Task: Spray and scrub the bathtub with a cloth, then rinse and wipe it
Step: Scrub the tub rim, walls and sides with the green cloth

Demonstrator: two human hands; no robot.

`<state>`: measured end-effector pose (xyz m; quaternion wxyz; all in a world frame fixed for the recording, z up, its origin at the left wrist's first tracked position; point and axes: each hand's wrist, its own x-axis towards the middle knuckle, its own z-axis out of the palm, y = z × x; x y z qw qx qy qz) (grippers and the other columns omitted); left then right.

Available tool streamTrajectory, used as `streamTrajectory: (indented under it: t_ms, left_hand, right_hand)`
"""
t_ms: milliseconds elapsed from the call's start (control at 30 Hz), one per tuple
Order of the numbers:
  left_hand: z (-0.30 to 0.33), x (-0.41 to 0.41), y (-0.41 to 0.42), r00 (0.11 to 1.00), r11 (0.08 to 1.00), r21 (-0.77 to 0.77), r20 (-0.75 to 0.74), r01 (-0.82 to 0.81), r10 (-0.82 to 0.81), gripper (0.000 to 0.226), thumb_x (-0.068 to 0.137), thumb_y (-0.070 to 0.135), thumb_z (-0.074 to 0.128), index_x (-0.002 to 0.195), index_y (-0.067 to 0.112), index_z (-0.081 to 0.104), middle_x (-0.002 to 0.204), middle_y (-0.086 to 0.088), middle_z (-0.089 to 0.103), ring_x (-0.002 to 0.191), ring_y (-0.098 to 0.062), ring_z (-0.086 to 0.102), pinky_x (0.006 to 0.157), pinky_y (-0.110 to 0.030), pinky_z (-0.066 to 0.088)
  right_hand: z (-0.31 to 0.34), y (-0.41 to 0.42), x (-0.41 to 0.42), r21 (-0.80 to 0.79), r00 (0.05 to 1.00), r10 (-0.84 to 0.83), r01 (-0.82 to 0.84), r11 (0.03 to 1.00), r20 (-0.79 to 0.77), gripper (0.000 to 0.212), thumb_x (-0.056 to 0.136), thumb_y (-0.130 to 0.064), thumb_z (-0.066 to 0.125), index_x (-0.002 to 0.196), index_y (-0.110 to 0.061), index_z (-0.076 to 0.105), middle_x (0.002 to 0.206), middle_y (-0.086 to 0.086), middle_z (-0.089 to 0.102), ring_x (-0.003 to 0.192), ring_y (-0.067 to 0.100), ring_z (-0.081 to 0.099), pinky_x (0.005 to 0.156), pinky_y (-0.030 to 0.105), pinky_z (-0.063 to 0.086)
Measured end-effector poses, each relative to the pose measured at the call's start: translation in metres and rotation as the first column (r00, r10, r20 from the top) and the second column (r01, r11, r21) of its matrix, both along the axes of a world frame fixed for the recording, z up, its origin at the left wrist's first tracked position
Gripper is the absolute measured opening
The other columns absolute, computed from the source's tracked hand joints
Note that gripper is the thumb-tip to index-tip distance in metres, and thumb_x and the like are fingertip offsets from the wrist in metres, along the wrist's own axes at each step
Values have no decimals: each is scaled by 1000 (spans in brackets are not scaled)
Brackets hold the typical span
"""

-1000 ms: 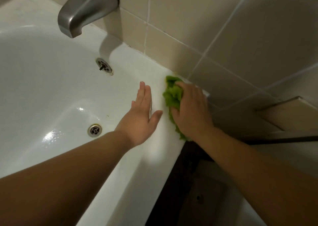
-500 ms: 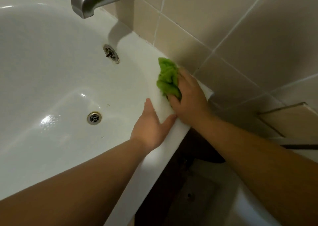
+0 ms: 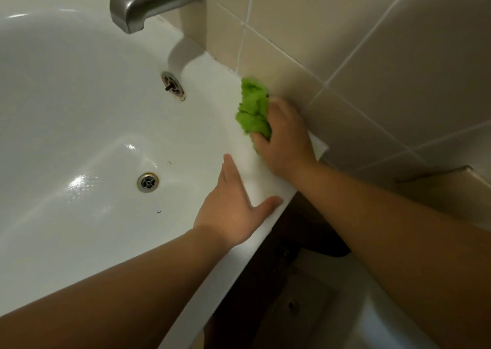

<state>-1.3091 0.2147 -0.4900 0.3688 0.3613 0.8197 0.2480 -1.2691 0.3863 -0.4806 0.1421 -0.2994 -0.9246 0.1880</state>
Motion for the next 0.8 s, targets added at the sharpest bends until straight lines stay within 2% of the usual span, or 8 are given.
streamTrajectory:
  t_ms: [67, 167, 267, 400, 500, 667, 800]
  left_hand:
    - [1, 0, -2, 1000, 1000, 2, -19, 24, -24, 128, 81, 84, 56, 158, 26, -28, 174, 2, -1, 151, -24, 33, 113, -36, 40]
    - [3, 2, -5, 997, 998, 19, -43, 66, -65, 128, 80, 84, 56, 155, 28, -32, 173, 3, -7, 153, -23, 30, 115, -37, 41]
    - [2, 3, -8, 995, 995, 31, -52, 92, -90, 130, 81, 84, 56, 156, 25, -32, 172, 4, -15, 158, -21, 18, 118, -36, 36]
    - [1, 3, -7, 993, 995, 9, -76, 95, -94, 131, 79, 86, 54, 155, 26, -33, 173, 3, -13, 155, -23, 26, 116, -39, 41]
    - [0, 3, -6, 994, 996, -6, -74, 84, -84, 132, 77, 86, 56, 154, 28, -34, 173, 3, -8, 151, -23, 34, 112, -37, 44]
    - [2, 2, -6, 993, 996, 3, -64, 95, -94, 133, 77, 85, 58, 155, 27, -33, 173, 0, -5, 153, -25, 31, 113, -38, 42]
    - [3, 5, -5, 993, 996, -12, -74, 89, -89, 133, 78, 85, 58, 156, 26, -31, 174, -2, -3, 150, -27, 36, 112, -38, 42]
  right_hand:
    - [1, -2, -8, 0, 1000, -16, 16, 1000, 6, 39, 88, -24, 64, 120, -2, 63, 122, 17, 59, 110, 37, 56, 94, 52, 49]
    - [6, -18, 28, -83, 993, -112, 108, 991, -47, 45, 90, -27, 67, 130, -8, 63, 129, 11, 59, 117, 29, 55, 101, 47, 48]
    - [8, -41, 66, -78, 973, -211, 204, 976, -94, 43, 89, -34, 66, 125, -11, 66, 121, 8, 62, 111, 29, 57, 95, 47, 49]
    - [9, -16, 24, -55, 993, -113, 112, 992, -12, 41, 83, -36, 58, 112, -8, 65, 113, 11, 61, 104, 33, 57, 90, 47, 50]
    - [12, 0, -6, -18, 995, -62, 63, 998, 80, 28, 83, -30, 62, 101, -8, 61, 105, 13, 60, 99, 36, 56, 88, 45, 49]
    - [22, -21, 64, 79, 973, -173, 162, 984, 153, 30, 88, -27, 64, 111, -8, 63, 117, 14, 60, 103, 37, 53, 86, 45, 46]
    - [25, -3, 16, 124, 964, -106, 78, 989, 245, 28, 92, -22, 61, 116, -8, 62, 125, 15, 57, 113, 39, 52, 94, 45, 44]
